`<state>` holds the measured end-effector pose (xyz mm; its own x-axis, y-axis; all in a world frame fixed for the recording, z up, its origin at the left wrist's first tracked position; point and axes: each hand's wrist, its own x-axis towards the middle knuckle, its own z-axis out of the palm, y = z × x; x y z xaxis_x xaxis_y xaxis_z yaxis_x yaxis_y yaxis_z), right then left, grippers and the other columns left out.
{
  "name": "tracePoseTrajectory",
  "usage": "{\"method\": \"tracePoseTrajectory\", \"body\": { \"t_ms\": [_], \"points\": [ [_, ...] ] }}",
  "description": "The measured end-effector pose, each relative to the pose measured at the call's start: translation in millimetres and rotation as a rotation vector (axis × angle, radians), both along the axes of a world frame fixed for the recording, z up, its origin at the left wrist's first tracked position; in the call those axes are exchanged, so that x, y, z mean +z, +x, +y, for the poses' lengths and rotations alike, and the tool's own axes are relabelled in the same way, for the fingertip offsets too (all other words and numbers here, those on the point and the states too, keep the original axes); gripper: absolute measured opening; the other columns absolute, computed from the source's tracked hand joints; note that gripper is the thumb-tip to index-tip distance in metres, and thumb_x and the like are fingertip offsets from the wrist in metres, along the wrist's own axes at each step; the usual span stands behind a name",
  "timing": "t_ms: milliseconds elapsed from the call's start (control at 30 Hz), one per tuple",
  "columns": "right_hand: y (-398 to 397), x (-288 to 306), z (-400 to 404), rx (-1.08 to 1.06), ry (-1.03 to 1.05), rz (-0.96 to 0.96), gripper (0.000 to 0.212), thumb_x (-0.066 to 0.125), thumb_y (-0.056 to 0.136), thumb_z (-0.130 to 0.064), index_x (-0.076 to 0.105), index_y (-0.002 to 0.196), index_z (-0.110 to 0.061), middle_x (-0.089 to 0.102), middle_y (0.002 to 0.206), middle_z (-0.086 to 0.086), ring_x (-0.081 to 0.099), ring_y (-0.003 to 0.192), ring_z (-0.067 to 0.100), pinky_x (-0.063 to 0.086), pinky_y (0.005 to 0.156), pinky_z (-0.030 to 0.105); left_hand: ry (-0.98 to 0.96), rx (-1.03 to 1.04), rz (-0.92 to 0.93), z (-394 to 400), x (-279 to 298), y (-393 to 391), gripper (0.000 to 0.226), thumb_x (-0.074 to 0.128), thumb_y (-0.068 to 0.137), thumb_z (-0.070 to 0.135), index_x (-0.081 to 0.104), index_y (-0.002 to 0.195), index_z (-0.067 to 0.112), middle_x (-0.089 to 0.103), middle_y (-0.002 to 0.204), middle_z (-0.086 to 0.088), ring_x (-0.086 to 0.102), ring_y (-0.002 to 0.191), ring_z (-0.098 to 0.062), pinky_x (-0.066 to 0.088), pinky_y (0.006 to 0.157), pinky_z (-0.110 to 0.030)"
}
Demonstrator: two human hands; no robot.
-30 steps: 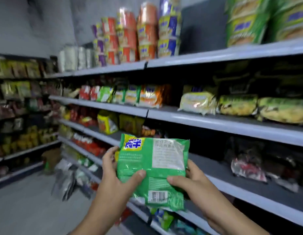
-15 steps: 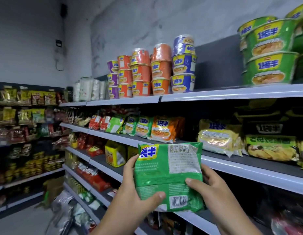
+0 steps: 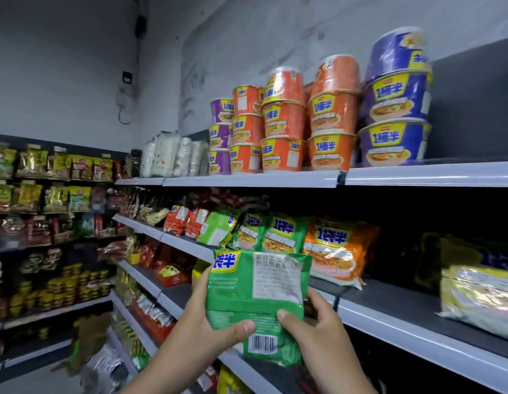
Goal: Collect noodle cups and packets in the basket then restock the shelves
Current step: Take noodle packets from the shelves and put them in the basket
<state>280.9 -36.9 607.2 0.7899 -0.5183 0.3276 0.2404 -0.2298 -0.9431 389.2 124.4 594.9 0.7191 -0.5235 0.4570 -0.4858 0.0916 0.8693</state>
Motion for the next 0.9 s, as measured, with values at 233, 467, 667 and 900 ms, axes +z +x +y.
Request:
{"method": "tracePoseTrajectory", "body": {
  "t_ms": [233, 467, 667, 900],
  "points": [
    [195, 37, -36, -0.151, -0.146, 0.013, 0.031, 0.069, 0.090, -0.022, 0.052, 0.089, -0.047, 0.060, 0.096, -0.022, 0.061, 0.083, 0.000, 0.053, 0.081, 0.031, 0.008, -0.032, -0.097, -60, 29, 223, 0.086, 0.085, 0.073, 0.030, 0.033, 0.141, 0.042, 0.069, 0.117, 0.017, 0.067, 0.104, -0.005, 0.055, 0.089, -0.034],
    [358, 55, -94, -0.419, -0.294, 0.153, 0.031, 0.071, 0.087, -0.024, 0.055, 0.114, -0.026, 0.067, 0.104, -0.005, 0.064, 0.081, 0.013, 0.055, 0.068, 0.033, 0.126, -0.060, -0.178, -139, 63, 402, 0.072, 0.088, 0.069, 0.019, 0.047, 0.125, 0.037, 0.070, 0.111, 0.008, 0.069, 0.101, -0.009, 0.057, 0.083, -0.028],
    [387, 39, -97, -0.536, -0.459, 0.328, 0.085, 0.066, 0.089, -0.015, 0.014, 0.155, -0.021, 0.038, 0.151, 0.006, 0.060, 0.108, 0.024, 0.053, 0.076, 0.034, 0.383, 0.150, -0.256, -165, 42, 445, 0.128, 0.080, 0.048, 0.076, 0.010, 0.150, 0.042, 0.052, 0.135, -0.010, 0.060, 0.113, -0.027, 0.051, 0.094, -0.039],
    [345, 36, -92, -0.437, -0.436, 0.278, 0.070, 0.061, 0.090, -0.025, 0.027, 0.151, -0.029, 0.036, 0.150, 0.000, 0.065, 0.092, 0.023, 0.051, 0.061, 0.034, 0.475, 0.413, -0.592, -150, 48, 394, 0.089, 0.077, 0.077, 0.047, 0.028, 0.151, 0.036, 0.042, 0.128, -0.016, 0.047, 0.114, -0.040, 0.048, 0.088, -0.048]
  ]
}}
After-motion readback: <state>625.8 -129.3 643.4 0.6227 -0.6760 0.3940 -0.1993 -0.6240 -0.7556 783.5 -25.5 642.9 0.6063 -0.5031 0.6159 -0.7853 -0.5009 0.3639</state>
